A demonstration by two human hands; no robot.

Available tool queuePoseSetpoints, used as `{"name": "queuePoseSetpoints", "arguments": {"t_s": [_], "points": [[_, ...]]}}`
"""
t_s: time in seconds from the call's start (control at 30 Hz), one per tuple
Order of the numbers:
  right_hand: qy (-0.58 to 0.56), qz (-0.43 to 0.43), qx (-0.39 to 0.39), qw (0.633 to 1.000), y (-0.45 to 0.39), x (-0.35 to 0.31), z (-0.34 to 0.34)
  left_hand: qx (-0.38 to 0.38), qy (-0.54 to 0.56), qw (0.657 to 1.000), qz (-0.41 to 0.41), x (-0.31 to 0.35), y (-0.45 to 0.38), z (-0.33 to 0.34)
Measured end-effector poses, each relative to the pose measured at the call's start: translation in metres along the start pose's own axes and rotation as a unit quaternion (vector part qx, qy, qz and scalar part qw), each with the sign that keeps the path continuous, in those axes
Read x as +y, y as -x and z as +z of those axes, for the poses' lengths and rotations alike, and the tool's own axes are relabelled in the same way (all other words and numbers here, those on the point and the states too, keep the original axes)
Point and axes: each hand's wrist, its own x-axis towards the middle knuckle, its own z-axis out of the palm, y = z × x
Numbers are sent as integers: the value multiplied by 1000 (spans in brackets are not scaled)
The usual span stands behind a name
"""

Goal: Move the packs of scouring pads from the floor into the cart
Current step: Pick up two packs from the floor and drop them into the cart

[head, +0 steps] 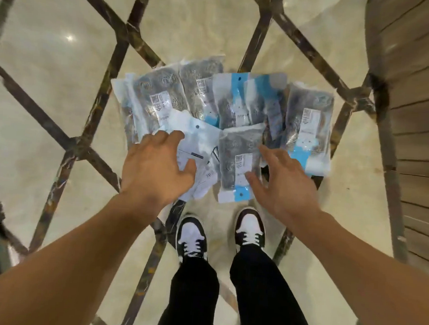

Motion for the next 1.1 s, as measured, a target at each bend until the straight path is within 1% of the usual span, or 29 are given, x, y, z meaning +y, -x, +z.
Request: {"name": "queuePoseSetpoints", "arguments": {"t_s": [0.1, 0.2, 0.3, 0.37, 0.43, 0.5, 0.57, 0.63, 0.73, 0.8, 0.87, 0.9, 0.93, 1.0, 1.1], "points": [[12, 17, -25, 999, -38, 18, 58, -12, -4, 1000, -14, -22, -28, 62], [33, 31, -36, 998, -67, 31, 93, 10, -17, 1000, -6, -40, -47, 104], [14, 53, -13, 998, -91, 41, 123, 50, -35, 998, 8, -60, -61, 144], [-32, 59, 22, 998, -101, 45, 137, 69, -40, 997, 1, -68, -66, 163], [-101, 60, 60, 991, -108, 47, 149, 75, -9, 997, -18, -71, -67, 176], [-166, 68, 91, 980, -110, 46, 157, 81, 56, 994, -38, -69, -67, 187], [-235, 117, 103, 959, -111, 43, 162, 97, 99, 989, -52, -67, -67, 196], [-293, 174, 99, 935, -115, 43, 163, 130, 127, 981, -72, -65, -67, 199], [-322, 206, 59, 922, -120, 46, 164, 186, 243, 940, -152, -65, -67, 200], [-315, 212, 48, 924, -121, 48, 164, 181, 272, 922, -210, -65, -67, 202], [-320, 192, 50, 926, -117, 48, 164, 142, 321, 897, -268, -61, -66, 200], [-336, 174, 57, 924, -115, 47, 164, 121, 351, 883, -288, -58, -65, 199], [-356, 158, 65, 919, -112, 47, 163, 105, 366, 875, -297, -55, -63, 197], [-383, 140, 76, 910, -108, 44, 159, 95, 356, 883, -292, -49, -61, 191], [-387, 117, 102, 909, -102, 37, 145, 92, 362, 887, -270, -44, -59, 173]]}}
